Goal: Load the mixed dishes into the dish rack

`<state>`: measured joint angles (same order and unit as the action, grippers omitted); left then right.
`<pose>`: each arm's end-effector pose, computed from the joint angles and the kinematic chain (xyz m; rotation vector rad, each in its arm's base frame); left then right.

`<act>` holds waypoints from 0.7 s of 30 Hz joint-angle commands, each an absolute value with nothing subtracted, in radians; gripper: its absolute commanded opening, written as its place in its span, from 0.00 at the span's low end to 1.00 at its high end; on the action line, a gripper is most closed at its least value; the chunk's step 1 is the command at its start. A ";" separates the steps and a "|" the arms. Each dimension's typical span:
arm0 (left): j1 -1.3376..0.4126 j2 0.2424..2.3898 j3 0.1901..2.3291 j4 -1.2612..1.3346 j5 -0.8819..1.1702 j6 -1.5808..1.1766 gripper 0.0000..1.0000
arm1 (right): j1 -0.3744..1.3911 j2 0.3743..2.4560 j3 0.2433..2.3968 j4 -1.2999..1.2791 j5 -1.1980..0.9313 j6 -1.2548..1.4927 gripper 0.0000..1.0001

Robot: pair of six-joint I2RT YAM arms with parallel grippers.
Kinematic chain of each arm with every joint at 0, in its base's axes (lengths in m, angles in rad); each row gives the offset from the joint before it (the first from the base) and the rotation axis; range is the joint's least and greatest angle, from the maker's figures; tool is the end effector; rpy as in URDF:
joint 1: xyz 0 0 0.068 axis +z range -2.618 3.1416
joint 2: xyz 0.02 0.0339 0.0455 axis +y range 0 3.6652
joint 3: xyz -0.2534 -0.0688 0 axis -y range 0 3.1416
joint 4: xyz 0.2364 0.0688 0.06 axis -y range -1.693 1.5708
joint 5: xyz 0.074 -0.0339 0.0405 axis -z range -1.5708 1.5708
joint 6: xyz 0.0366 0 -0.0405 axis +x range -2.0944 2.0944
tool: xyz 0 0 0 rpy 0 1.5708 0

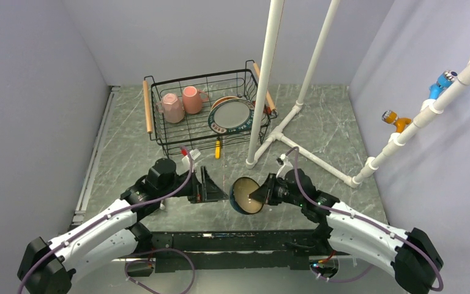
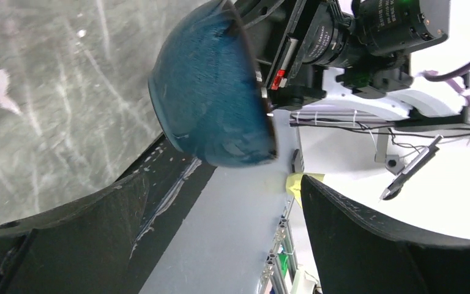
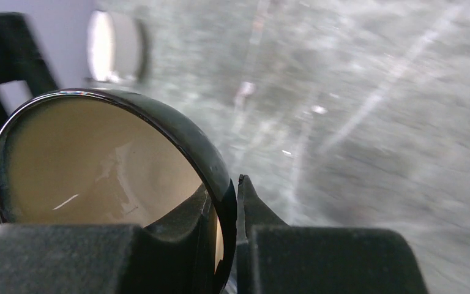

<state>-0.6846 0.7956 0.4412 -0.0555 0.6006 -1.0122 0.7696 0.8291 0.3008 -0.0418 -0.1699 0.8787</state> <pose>0.1269 -0.1303 0.2272 0.0851 2.3262 -1.5894 0.1220 0.1268 0.1736 0.0189 2.3585 1.0817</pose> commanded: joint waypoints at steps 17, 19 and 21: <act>-0.832 0.757 0.573 0.109 0.493 -1.092 0.99 | 0.769 0.716 0.290 0.438 -0.289 0.995 0.00; -0.836 0.752 0.573 0.120 0.491 -1.094 0.99 | 0.769 0.721 0.291 0.442 -0.291 0.986 0.00; -0.837 0.752 0.571 0.148 0.495 -1.102 1.00 | 0.768 0.730 0.294 0.436 -0.289 0.973 0.00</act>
